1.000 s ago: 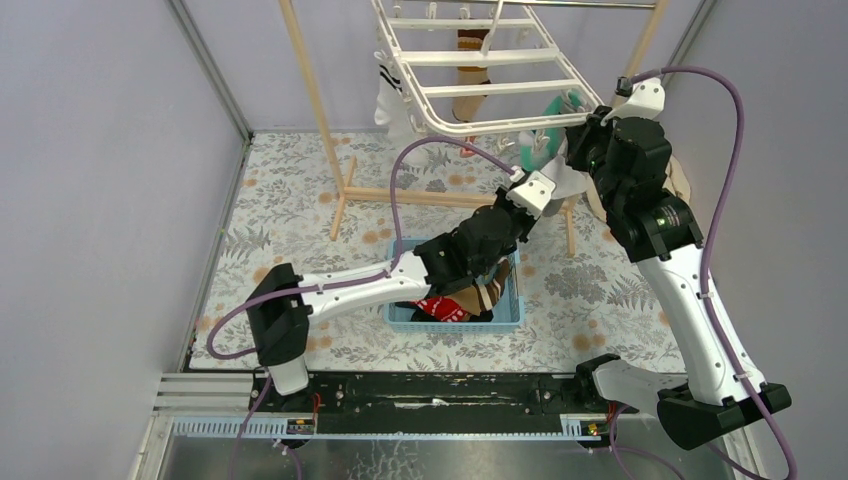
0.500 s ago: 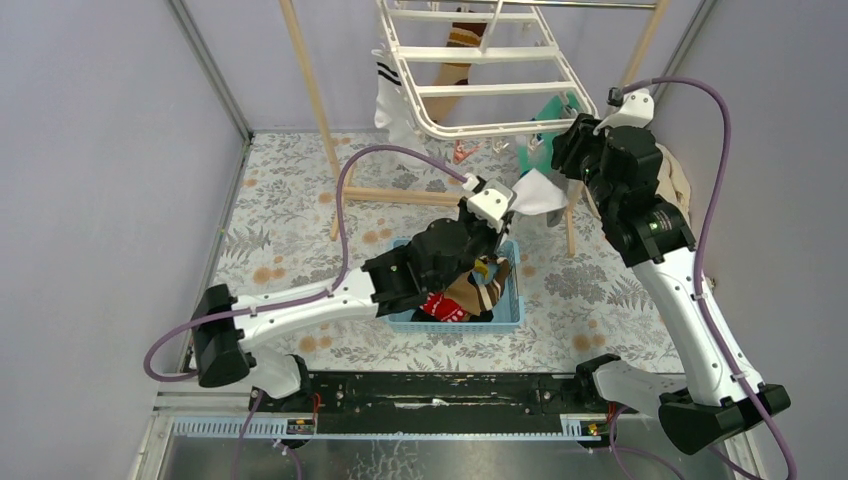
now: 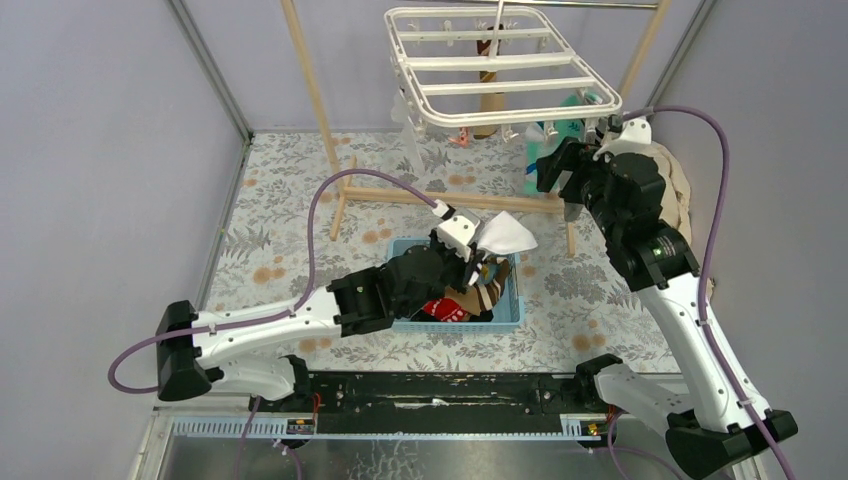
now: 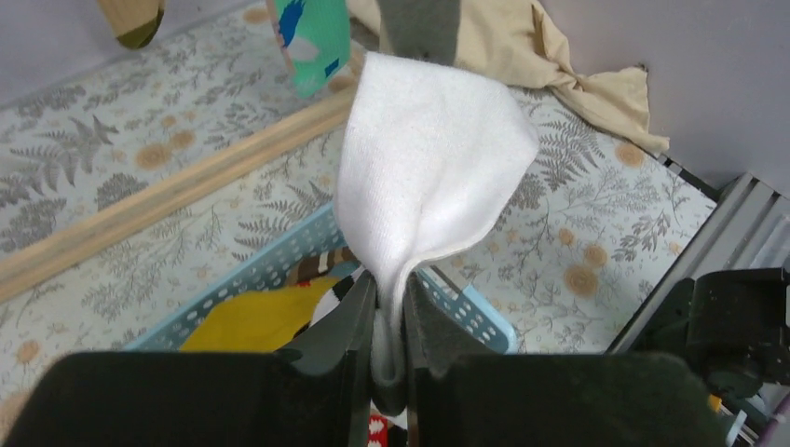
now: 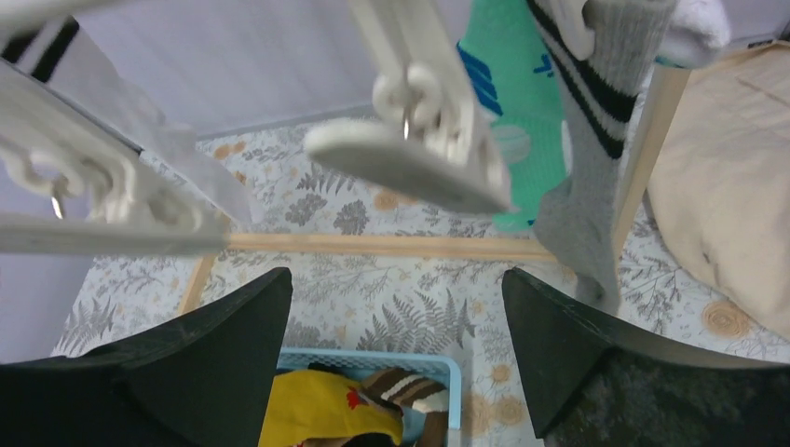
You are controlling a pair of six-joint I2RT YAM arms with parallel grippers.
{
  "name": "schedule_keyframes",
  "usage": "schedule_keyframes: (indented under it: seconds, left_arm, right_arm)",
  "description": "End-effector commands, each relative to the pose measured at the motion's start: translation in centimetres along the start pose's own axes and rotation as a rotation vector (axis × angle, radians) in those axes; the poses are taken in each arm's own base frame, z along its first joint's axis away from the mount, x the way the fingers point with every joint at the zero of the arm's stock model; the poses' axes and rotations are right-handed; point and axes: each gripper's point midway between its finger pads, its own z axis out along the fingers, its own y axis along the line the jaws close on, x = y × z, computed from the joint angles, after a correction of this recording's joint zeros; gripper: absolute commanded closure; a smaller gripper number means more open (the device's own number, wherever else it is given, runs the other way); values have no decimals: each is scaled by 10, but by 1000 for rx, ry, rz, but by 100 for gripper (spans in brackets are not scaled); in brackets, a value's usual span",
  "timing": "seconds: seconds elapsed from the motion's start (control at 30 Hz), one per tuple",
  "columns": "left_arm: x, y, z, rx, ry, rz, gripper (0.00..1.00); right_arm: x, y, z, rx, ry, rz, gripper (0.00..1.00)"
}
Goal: Remove the socks clipped to the hanger
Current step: Place the sock in the bin.
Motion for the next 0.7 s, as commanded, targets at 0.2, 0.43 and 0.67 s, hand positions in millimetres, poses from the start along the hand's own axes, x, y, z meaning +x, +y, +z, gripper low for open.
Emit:
schedule_keyframes:
  seconds: [0.2,0.43,0.67]
  left_arm:
    - [64,10,-15,-21,165,-28,98]
    - [114,16,-7,-25,207,-28,93]
    - [148,21,7,-4,246,-59,62]
  right_arm:
    - [45,3,-19,-91,88,7,10]
    - [88,2,-26,-145,187,0,12]
    - [117,3,-37,-199,255,-5,12]
